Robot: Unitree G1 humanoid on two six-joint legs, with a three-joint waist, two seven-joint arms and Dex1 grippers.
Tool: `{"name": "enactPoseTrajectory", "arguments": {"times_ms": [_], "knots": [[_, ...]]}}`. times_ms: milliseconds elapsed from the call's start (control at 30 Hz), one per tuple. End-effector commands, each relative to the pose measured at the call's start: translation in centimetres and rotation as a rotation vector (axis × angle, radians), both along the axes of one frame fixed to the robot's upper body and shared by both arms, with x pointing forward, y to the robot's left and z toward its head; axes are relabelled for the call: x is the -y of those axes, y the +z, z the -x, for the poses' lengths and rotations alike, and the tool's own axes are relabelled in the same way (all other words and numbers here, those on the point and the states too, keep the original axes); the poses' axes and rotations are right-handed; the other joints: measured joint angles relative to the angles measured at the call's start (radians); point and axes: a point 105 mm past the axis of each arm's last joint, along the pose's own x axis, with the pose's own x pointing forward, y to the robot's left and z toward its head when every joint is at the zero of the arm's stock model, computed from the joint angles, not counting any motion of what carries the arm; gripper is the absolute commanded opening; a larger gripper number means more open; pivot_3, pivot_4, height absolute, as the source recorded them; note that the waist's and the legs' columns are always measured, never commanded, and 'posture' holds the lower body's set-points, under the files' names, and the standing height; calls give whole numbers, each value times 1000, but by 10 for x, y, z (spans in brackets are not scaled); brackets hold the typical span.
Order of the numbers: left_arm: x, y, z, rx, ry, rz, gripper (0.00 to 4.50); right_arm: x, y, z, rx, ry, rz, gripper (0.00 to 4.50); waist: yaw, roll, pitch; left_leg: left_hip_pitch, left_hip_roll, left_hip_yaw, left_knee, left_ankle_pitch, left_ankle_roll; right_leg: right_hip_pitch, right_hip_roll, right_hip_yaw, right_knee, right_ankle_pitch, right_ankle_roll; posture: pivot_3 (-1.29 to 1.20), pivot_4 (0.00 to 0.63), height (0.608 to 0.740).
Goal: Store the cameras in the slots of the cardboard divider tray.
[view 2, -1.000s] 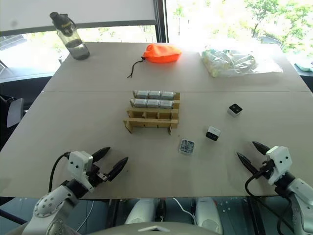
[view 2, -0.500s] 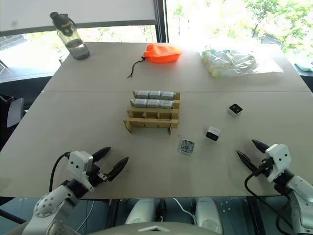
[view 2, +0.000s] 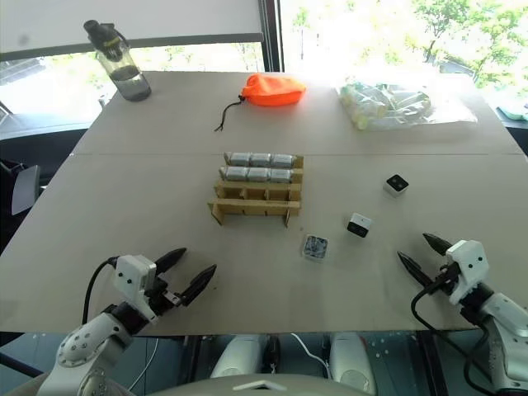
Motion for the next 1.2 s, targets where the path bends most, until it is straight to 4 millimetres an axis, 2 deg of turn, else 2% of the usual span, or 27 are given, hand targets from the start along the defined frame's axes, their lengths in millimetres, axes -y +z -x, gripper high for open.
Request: {"name": "enactPoseTrajectory", "arguments": {"times_ms": [33,200,333,400,600,800,933,1200], "knots": [[-4,11,2,40,-43,-48,4500,-6,8,1,27,35,12,3789,0,0,0,0,0,0,0,0,0,0,0,0,0,0,0,0,150,740],[-14,37,3,56,-172,-40,4500,-26,20,9,12,159,-4,3789,1,1,0,0,1,-1,0,0,0,0,0,-1,0,0,0,0,150,740],[-12,64,9,79,-360,-72,4500,-56,22,33,-88,366,14,3789,1,0,0,0,1,-1,0,0,0,0,0,-1,0,-2,2,0,150,740],[-9,73,12,83,-452,-106,4500,-67,24,35,-105,420,30,3789,1,-1,1,0,1,-1,0,0,0,0,0,-1,0,-2,2,0,150,740],[1,92,27,36,-700,-181,4500,-91,34,24,-75,483,68,3789,-1,-2,3,0,1,1,0,0,0,0,0,0,0,-2,3,0,150,740],[11,107,37,5,-860,-213,4500,-114,36,10,-53,531,74,3789,0,-3,4,-1,1,0,0,0,-1,-1,1,-1,0,-2,3,0,150,740],[15,113,39,2,-910,-220,4500,-125,32,6,-55,561,84,3789,0,-3,4,-1,1,0,0,1,-3,-1,0,-1,-1,-2,3,0,150,740],[16,109,39,-21,-920,-244,4500,-142,27,-2,-48,591,102,3789,0,-3,5,-1,0,1,0,2,-5,-1,1,-1,-1,-2,3,0,150,740]]}}
